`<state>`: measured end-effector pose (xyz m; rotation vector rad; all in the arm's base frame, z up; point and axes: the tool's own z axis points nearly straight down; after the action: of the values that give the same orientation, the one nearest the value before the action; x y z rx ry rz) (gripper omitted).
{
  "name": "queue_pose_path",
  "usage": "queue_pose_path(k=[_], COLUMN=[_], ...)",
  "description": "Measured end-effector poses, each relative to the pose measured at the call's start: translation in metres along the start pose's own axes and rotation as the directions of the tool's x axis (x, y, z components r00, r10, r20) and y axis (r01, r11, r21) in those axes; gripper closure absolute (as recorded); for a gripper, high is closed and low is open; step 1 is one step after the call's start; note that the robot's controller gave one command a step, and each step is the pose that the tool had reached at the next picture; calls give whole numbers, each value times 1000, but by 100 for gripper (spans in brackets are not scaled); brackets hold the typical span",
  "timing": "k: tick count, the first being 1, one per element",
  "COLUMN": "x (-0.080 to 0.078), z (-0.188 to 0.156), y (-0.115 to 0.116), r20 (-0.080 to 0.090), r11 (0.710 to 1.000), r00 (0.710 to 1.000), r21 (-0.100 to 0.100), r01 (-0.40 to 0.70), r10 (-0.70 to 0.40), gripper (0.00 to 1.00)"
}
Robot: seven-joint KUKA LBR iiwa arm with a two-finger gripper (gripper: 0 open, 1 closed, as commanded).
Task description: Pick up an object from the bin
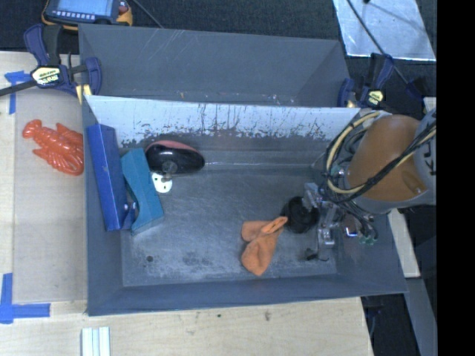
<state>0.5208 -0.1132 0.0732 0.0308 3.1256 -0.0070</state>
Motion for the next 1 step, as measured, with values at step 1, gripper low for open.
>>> queue_pose_path(k=[1], x=[9], z=[-1], y=[8], r20=[3], r11=[991], r00=[991], r21=[-1], r01=[-136], r10=[136], gripper=[0])
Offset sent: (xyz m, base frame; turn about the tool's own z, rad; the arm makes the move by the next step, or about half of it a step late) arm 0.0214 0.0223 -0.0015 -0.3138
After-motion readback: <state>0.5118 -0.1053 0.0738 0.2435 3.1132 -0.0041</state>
